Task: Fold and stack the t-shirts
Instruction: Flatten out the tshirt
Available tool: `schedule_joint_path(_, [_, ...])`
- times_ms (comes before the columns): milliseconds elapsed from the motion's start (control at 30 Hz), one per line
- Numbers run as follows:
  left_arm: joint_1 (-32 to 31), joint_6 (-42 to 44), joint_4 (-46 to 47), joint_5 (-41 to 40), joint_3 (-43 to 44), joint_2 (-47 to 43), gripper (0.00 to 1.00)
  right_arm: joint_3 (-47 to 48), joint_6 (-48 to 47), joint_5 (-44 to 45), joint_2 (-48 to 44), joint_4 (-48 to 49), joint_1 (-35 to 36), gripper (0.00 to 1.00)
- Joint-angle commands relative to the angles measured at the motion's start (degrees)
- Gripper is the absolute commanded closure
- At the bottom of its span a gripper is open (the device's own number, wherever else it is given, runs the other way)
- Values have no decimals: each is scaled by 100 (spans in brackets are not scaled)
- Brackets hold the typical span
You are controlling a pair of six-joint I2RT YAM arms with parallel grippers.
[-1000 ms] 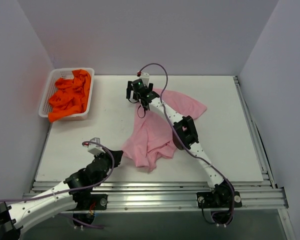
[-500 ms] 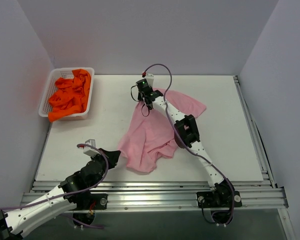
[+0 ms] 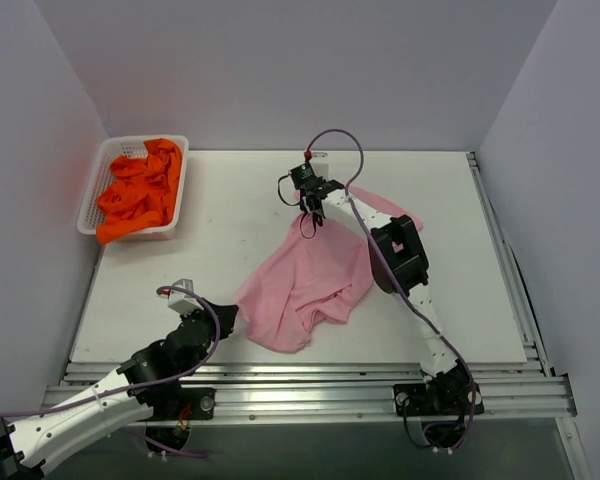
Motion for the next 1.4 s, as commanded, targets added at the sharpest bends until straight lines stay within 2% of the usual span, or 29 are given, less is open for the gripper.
schedule_joint_path(0, [22,91,-237,-192,478,74,98,-478,-225,558,-1300,45,-32,100])
schedule_joint_path(100, [22,82,-552,-288,706,83,98,-1041,-304,681,-2047,169,-85,100])
schedule_joint_path(233, [22,12,-932,-411,839,39,98,-1314,-436,779,-2403,-103,-155,100])
schedule_joint_path(267, [13,-23,-967,-412,830,4,98,-1288,-445,622,-2359,-225,-164,95])
schedule_joint_path(300, [13,-32,-985,-403,804,-14,98,-1192,-453,533,-2158,-436,-164,78])
schedule_joint_path(367, [13,-76,-976,-368,716,-40,98,-1086,-462,427,-1894,-578,-138,34])
schedule_joint_path(467, [13,-94,-880,-245,646,12,98,-893,-436,549,-1402,-711,2,31])
schedule_joint_path(633, [13,-146,-704,-104,558,293,98,-595,-436,550,-1164,-376,73,28])
schedule_joint_path(733, [13,-138,-449,-43,487,548,98,204,-480,463,-699,-419,73,27])
schedule_joint_path(767, [13,-120,-327,-34,487,670,98,806,-480,453,-375,-672,82,27])
schedule_joint_path(867, [13,-59,-168,-16,505,864,98,1610,-515,540,92,-964,91,27])
schedule_joint_path(1033, [13,64,-36,-25,496,979,98,1534,-489,1103,138,-912,-75,25])
schedule_joint_path(1367, [13,223,113,-34,382,847,98,681,-216,1288,-161,-771,-445,29])
